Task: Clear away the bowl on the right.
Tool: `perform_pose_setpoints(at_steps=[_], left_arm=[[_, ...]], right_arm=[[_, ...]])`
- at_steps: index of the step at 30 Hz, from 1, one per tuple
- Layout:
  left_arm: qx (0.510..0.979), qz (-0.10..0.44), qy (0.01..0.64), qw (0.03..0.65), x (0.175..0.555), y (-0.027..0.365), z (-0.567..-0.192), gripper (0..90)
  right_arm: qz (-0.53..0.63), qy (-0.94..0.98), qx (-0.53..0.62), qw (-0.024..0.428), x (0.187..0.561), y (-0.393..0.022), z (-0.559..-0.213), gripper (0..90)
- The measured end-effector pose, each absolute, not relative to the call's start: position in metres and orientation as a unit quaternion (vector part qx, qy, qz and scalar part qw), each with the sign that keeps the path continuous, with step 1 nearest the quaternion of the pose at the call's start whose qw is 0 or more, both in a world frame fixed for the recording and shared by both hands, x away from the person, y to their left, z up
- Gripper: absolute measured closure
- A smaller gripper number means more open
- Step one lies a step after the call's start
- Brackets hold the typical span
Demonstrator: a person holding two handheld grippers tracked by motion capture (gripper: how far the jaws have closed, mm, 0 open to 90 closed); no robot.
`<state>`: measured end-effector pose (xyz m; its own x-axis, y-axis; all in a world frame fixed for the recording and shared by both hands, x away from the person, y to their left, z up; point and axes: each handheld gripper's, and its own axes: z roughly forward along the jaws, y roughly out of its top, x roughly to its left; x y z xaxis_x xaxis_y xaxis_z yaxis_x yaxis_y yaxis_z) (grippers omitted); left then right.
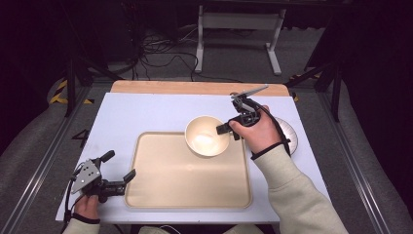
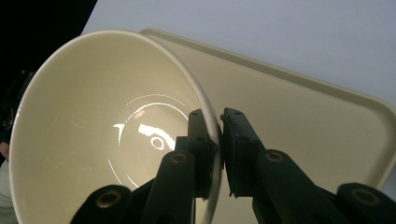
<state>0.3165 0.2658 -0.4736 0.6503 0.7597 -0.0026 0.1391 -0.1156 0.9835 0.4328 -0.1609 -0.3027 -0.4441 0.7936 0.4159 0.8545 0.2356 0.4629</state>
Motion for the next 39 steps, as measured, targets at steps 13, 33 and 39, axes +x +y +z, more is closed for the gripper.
perform_pose_setpoints(at_steps=[13, 33, 39], left_arm=[[0.698, 0.265, 0.322, 0.582, 0.317, 0.266, -0.474, 0.3], [0.698, 0.265, 0.322, 0.582, 0.317, 0.266, -0.474, 0.3], [0.698, 0.265, 0.322, 0.582, 0.317, 0.266, -0.474, 0.2]], right_arm=[[-0.299, -0.803, -0.511, 0.061, 0.435, -0.129, -0.327, 82.5], [-0.258, -0.817, -0.511, 0.068, 0.436, -0.11, -0.368, 82.4], [-0.246, -0.82, -0.513, 0.065, 0.437, -0.107, -0.377, 82.0]])
